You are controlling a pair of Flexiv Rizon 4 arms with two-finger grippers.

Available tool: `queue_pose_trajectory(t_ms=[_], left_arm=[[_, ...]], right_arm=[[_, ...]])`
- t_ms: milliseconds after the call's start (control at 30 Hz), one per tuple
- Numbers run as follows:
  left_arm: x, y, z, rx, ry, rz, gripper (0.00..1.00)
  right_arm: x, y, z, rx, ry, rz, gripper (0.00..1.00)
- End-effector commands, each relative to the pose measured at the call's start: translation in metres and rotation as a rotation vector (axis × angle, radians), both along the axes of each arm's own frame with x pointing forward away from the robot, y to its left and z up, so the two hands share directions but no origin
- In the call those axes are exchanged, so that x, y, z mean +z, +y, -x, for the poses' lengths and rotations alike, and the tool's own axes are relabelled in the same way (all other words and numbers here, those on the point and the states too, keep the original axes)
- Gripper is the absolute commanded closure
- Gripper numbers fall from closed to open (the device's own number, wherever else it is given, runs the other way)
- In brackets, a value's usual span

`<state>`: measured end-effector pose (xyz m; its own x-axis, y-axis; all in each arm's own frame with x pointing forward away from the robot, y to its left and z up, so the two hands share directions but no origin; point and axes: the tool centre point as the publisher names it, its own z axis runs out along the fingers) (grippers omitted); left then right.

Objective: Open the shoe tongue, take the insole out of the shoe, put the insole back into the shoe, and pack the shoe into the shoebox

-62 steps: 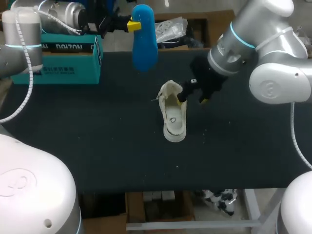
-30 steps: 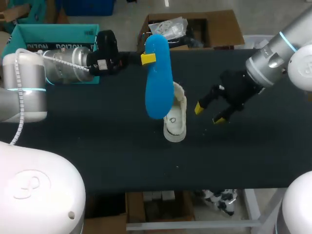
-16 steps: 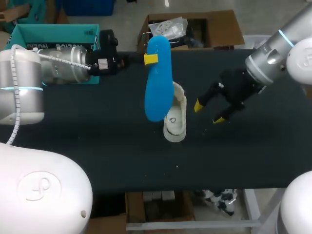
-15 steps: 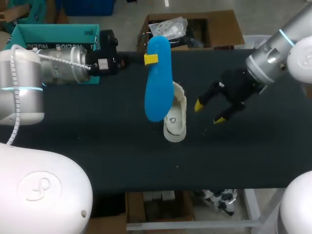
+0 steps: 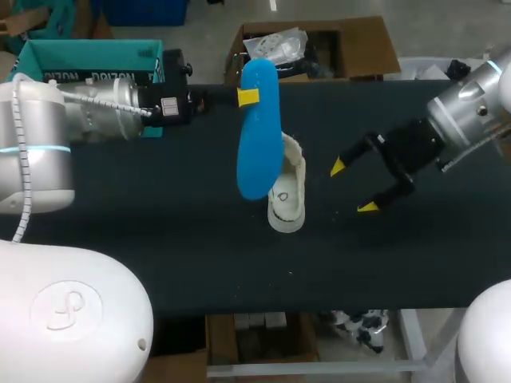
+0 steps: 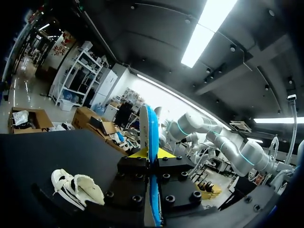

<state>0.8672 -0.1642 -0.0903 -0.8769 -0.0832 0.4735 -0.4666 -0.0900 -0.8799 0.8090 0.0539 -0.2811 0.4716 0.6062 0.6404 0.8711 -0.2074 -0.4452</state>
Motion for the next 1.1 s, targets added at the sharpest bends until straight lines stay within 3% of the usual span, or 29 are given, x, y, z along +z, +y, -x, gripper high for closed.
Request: queue_pose_trajectory(t_ms=[33, 200, 400, 767, 867, 1100], left_arm=[[0.002, -0.001, 0.003, 0.096, 0.009, -0.047, 1.00], [0.002, -0.001, 0.003, 0.096, 0.009, -0.047, 1.00], [-0.001, 0.001, -0.001, 0.075, -0.011, -0.036, 1.00], [-0.008, 0.000, -0.010, -0.067, -0.028, 0.038, 1.00], [-0.008, -0.001, -0.007, -0.079, -0.040, 0.034, 1.00], [-0.008, -0.001, -0.007, -0.079, -0.040, 0.034, 1.00]], right_arm=[[0.001, -0.006, -0.010, -0.024, 0.040, -0.037, 0.00], [0.017, -0.002, -0.022, -0.121, 0.087, -0.061, 0.00], [0.021, 0.002, -0.024, -0.205, 0.138, -0.067, 0.00], [0.022, 0.006, -0.024, -0.268, 0.205, -0.106, 0.00], [0.024, 0.005, -0.023, -0.314, 0.237, -0.170, 0.00], [0.024, 0.005, -0.023, -0.314, 0.237, -0.170, 0.00]])
